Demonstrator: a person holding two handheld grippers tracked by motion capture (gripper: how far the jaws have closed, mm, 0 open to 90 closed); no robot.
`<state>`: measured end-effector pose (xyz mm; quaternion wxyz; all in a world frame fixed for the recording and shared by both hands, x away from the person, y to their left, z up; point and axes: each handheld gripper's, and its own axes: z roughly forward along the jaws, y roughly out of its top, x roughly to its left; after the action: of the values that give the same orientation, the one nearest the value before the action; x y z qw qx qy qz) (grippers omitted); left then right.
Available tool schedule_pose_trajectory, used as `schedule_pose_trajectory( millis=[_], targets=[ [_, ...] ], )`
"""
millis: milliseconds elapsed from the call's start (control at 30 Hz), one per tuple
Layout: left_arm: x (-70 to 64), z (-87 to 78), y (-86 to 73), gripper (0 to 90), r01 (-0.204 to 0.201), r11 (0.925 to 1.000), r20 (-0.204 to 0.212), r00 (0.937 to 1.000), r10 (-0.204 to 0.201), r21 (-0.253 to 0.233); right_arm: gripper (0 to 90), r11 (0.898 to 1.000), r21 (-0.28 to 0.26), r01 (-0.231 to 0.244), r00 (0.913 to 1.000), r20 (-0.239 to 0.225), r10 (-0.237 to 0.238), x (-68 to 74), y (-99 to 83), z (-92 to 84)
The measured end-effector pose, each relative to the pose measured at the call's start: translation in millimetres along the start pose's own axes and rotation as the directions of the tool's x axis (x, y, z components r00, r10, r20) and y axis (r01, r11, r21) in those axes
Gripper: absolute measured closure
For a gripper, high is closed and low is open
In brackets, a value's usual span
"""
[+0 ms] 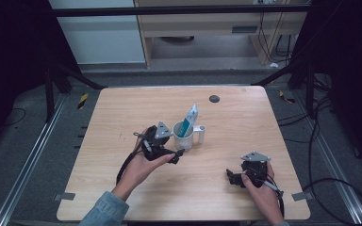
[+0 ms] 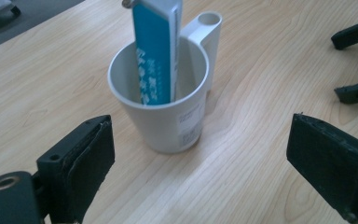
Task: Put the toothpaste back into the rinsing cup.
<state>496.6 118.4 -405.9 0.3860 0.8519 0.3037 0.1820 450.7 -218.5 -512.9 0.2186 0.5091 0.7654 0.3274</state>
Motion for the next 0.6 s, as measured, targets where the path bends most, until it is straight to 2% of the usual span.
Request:
schedule_pose_trajectory(
  millis=[367, 500, 600],
  targets=[
    [22.4, -19.9, -35.3, 6.9, 0.036, 0.9980, -0.055, 0.9979, -0.033, 0.051, 0.5, 1.000, 0.000, 0.000, 1.0000, 0.000, 0.000, 0.0, 0.0, 0.0],
    [34.7, -27.6, -52.8, 6.9, 0.068, 0.9956, -0.079, 0.9949, -0.063, 0.065, 0.6, 1.000, 0.000, -0.001, 1.0000, 0.000, 0.001, 0.1, 0.0, 0.0],
    [39.7, -30.1, -59.3, 6.9, 0.079, 0.9942, -0.092, 0.9932, -0.072, 0.073, 0.6, 1.000, 0.000, -0.001, 1.0000, 0.000, 0.001, 0.1, 0.0, 0.0]
  ],
)
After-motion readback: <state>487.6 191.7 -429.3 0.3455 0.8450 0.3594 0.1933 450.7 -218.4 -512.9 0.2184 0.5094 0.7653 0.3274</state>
